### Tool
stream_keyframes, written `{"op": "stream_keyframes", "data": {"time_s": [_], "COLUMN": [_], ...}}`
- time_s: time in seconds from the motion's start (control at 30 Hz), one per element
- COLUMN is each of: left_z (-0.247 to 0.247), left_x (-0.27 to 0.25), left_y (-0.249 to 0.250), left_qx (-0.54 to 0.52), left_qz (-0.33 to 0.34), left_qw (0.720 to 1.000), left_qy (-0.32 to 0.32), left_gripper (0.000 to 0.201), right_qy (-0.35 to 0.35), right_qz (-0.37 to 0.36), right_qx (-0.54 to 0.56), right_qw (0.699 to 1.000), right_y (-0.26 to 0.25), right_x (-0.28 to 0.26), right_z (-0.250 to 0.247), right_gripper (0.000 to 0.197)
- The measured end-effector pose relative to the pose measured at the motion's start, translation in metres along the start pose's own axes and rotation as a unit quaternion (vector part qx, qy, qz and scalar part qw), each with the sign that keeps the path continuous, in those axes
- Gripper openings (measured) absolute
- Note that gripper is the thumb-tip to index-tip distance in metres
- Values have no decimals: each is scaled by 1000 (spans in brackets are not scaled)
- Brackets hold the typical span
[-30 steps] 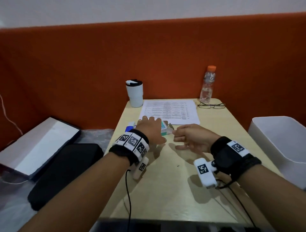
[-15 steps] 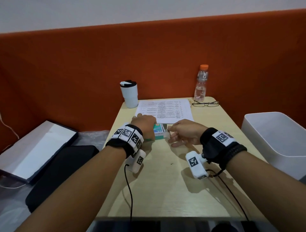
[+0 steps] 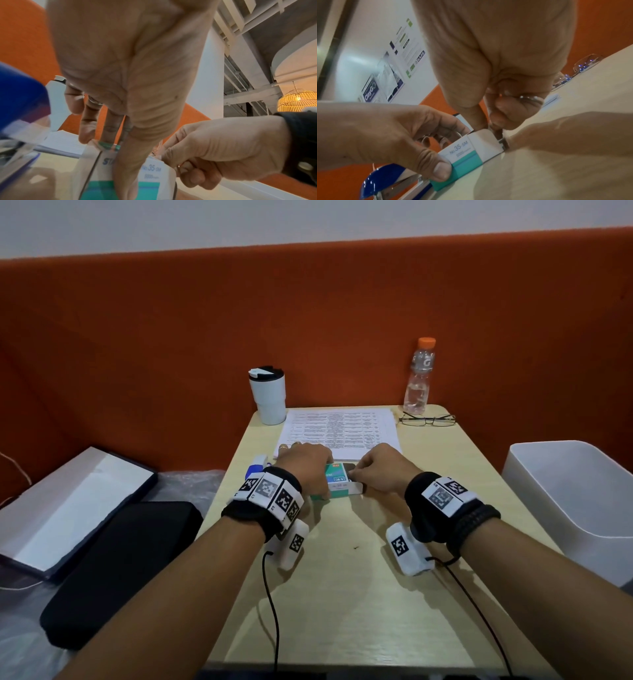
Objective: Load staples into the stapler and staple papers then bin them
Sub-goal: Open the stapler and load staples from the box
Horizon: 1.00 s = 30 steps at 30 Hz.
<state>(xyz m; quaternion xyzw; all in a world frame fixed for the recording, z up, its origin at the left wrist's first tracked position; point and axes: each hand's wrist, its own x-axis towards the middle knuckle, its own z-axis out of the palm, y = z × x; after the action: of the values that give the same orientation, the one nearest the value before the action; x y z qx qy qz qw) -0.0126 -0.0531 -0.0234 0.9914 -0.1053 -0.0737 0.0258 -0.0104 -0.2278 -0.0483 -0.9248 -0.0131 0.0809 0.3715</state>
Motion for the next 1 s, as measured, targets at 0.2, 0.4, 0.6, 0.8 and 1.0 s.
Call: {"op": "stream_keyframes", "data": {"time_s": [0.2,0.4,0.6,0.8,1.0], "left_z": [2,-2,-5,-7,-7], "left_x": [-1,-3,-7,-10,-11], "left_y": [2,2,5,6,6], "left_qx": [7,-9,-15,-47,-60], "left_qz": [-7,-8,-2,-6,-8], "left_qw": [1000,1000,1000,999,998], "left_qy": [-3,-6,-9,-21,-23], "left_gripper": [68,71,69,71,68], "right_qy": [-14,-28,-29,-24,-71], "right_qz": [5,37,30,41,12], "right_qx": [-64,-72,-43,-18,-22], "right_qw": [998,996,998,999,997], "right_y": [-10,-18,-16,-12,-12], "right_x": [7,9,12,18,16], "right_z": [-2,-6,-4,-2,-8], "right_gripper": [26,25,19,16,37]}}
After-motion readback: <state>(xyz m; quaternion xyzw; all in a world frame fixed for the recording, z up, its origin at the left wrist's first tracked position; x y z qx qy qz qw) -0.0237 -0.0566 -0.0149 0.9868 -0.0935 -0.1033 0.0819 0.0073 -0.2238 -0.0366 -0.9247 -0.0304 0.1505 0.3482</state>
